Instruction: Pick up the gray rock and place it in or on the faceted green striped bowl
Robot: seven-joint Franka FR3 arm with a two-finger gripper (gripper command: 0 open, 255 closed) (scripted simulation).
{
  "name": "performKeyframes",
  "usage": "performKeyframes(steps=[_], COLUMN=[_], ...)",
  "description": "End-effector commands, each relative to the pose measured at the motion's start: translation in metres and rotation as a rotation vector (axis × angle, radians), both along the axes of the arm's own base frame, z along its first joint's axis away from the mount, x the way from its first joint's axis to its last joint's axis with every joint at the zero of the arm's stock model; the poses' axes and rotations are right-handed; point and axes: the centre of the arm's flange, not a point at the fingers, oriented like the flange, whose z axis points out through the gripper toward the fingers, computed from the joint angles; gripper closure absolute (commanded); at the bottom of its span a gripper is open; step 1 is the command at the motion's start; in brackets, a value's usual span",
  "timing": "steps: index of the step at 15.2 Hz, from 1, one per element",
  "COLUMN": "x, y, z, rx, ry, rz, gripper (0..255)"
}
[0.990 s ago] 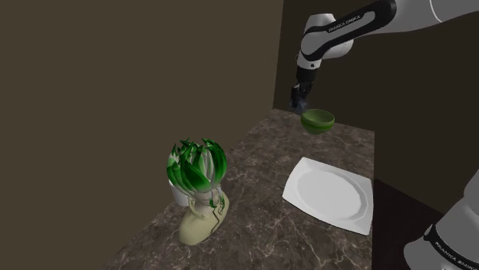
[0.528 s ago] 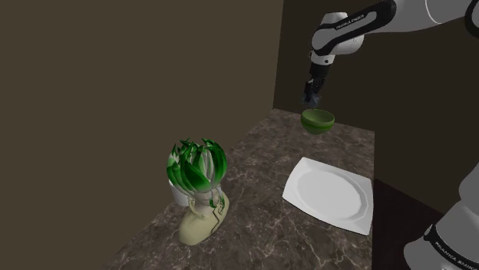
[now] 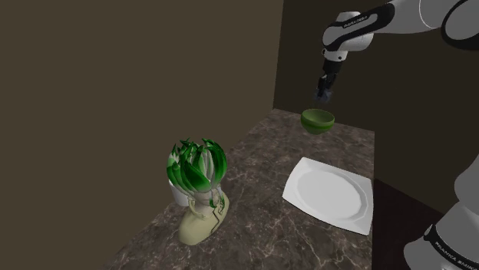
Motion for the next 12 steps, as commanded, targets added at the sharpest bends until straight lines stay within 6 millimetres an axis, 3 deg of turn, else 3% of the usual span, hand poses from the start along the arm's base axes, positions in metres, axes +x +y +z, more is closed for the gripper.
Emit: performKeyframes(steps=[1, 12], x=[0.000, 0.000], y=[-0.008, -0.008], z=[-0.009, -0.067], rx=[0.000, 0.000], ry=[0.000, 0.000], rz=[0.001, 0.001], gripper=[255, 255])
